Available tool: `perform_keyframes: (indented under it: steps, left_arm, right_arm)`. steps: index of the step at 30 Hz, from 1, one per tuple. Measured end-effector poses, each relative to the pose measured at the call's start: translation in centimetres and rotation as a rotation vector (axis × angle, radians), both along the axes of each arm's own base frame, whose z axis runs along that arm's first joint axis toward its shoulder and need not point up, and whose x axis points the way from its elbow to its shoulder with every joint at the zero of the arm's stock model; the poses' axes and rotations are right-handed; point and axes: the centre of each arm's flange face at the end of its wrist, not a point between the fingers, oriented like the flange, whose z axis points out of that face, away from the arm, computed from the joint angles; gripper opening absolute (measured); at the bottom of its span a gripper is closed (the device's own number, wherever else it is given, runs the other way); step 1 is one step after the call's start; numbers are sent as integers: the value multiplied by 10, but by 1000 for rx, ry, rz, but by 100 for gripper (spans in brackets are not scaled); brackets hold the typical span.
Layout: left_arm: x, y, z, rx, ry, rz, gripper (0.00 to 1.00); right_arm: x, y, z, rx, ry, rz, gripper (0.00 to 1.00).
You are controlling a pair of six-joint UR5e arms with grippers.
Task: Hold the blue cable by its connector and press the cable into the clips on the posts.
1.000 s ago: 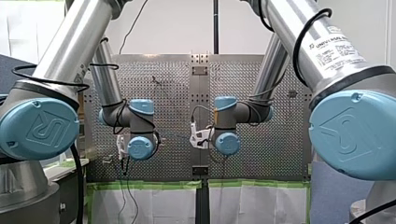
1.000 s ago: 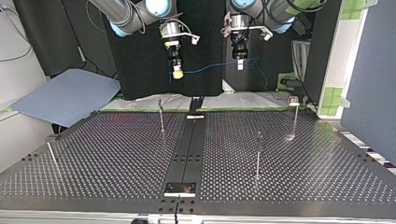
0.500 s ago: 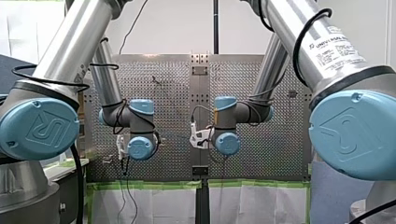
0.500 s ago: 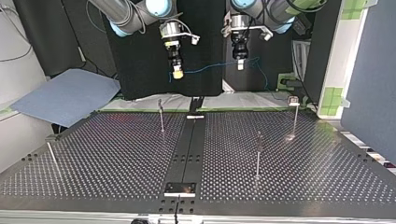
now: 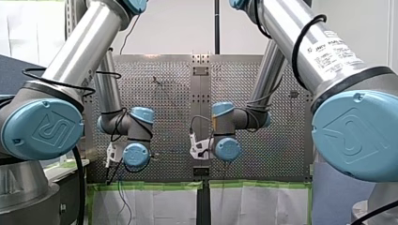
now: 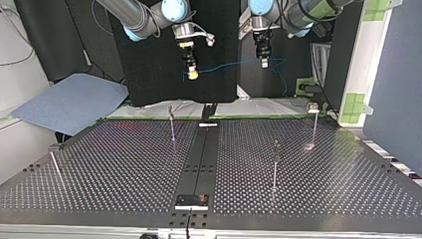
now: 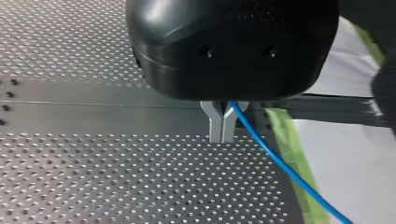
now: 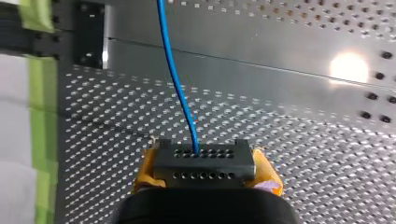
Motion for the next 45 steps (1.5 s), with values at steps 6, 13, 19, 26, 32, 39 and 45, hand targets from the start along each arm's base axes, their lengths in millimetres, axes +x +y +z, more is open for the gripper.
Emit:
perform_keyframes:
  steps: [6, 13, 19, 26, 32, 39, 45]
  left_arm:
    - [-2, 1, -1, 9, 15, 0, 0]
    - [-3, -1, 2, 8, 11, -3, 0]
    - [-6, -2, 18, -3, -7, 19, 0]
    - [-7, -1, 38, -12, -11, 29, 0]
    - [-7, 1, 56, -19, -11, 28, 0]
    - [-4, 8, 75, -33, -13, 41, 0]
    - [4, 19, 91, -45, -9, 48, 0]
  right_arm:
    - [-4, 4, -4, 33, 35, 0, 0]
    - [-4, 4, -3, 37, 38, 0, 0]
    - [4, 4, 22, 30, 10, 18, 0]
    - [22, 2, 65, -5, -62, 83, 0]
    - [36, -5, 109, -43, -102, 111, 0]
    - [40, -6, 151, -72, -150, 126, 0]
    - [44, -7, 173, -88, -190, 142, 0]
